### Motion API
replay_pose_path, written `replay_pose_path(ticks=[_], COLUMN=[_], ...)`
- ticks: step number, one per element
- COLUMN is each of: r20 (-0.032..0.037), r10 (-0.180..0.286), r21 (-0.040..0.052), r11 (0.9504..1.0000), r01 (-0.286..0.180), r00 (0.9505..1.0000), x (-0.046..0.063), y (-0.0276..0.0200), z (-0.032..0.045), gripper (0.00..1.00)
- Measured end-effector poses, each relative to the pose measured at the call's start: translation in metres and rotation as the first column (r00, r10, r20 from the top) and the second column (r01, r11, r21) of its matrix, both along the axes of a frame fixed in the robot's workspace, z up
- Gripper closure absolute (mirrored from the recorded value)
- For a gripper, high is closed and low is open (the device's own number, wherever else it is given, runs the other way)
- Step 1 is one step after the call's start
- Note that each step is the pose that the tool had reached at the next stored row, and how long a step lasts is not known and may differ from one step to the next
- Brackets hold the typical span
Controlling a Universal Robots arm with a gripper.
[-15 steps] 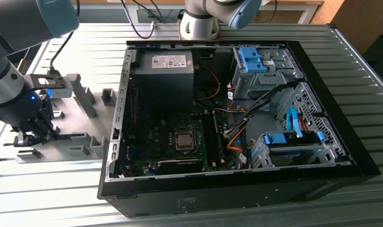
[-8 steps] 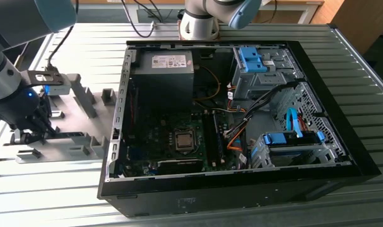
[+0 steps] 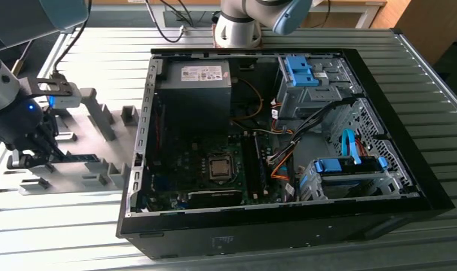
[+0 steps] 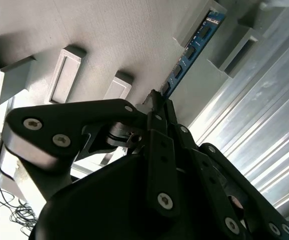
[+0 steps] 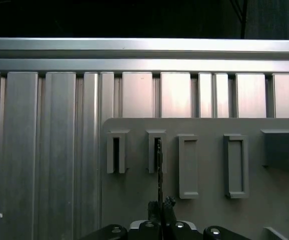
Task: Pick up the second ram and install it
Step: 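Pick up the second ram and move it above second insertion slot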
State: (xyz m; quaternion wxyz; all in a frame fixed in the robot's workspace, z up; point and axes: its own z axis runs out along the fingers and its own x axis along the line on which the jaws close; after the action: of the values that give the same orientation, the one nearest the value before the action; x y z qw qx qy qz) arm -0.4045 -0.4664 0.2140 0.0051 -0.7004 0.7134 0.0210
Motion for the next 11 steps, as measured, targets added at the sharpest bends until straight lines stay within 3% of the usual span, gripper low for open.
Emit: replay_pose_path(ticks=[11], r20=[-0.0006], r10=[0.0], r21=[-0.0005], r11=[1.0], r01=[0.0], r00=[1.0], x=[-0.0001], y=[-0.0001], z=[0.0013], gripper=[0.86])
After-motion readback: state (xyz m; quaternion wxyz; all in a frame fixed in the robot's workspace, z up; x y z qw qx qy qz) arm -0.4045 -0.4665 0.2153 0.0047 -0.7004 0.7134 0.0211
